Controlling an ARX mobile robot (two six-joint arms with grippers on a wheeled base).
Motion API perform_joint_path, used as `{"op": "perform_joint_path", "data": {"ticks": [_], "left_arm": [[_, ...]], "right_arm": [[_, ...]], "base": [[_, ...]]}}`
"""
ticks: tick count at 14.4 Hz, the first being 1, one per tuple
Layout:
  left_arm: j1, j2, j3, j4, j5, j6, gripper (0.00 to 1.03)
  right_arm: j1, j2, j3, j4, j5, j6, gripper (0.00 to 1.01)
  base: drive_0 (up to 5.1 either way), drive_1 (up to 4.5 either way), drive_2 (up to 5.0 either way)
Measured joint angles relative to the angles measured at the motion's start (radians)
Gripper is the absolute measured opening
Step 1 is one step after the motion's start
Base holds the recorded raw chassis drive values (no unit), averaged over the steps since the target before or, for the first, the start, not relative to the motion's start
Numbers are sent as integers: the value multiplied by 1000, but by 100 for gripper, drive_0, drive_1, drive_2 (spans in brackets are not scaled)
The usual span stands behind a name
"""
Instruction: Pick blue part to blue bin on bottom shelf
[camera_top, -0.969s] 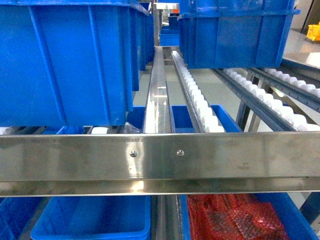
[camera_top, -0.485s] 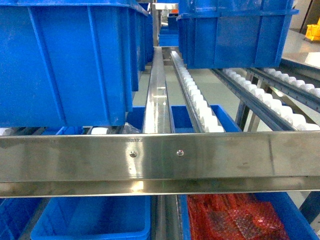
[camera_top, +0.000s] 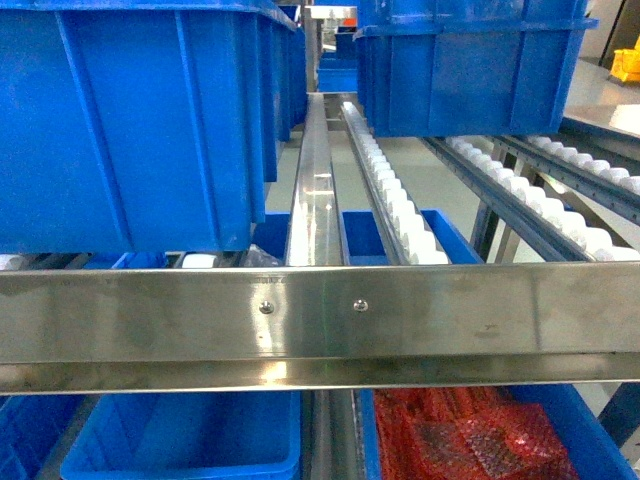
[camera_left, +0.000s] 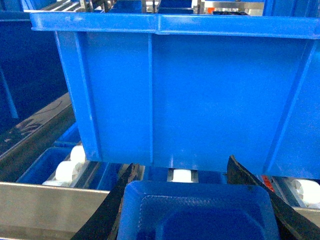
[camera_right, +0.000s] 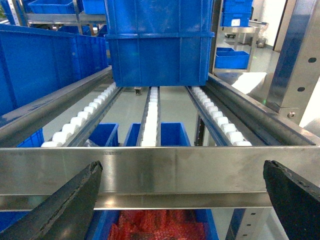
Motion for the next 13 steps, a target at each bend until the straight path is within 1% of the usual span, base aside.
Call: {"op": "perform_joint_path", "data": {"ticks": [13], "left_arm": [[0,0,0,0,0,0,43]], "right_arm": [[0,0,0,0,3,1,98]], "base": [[0,0,0]]}}
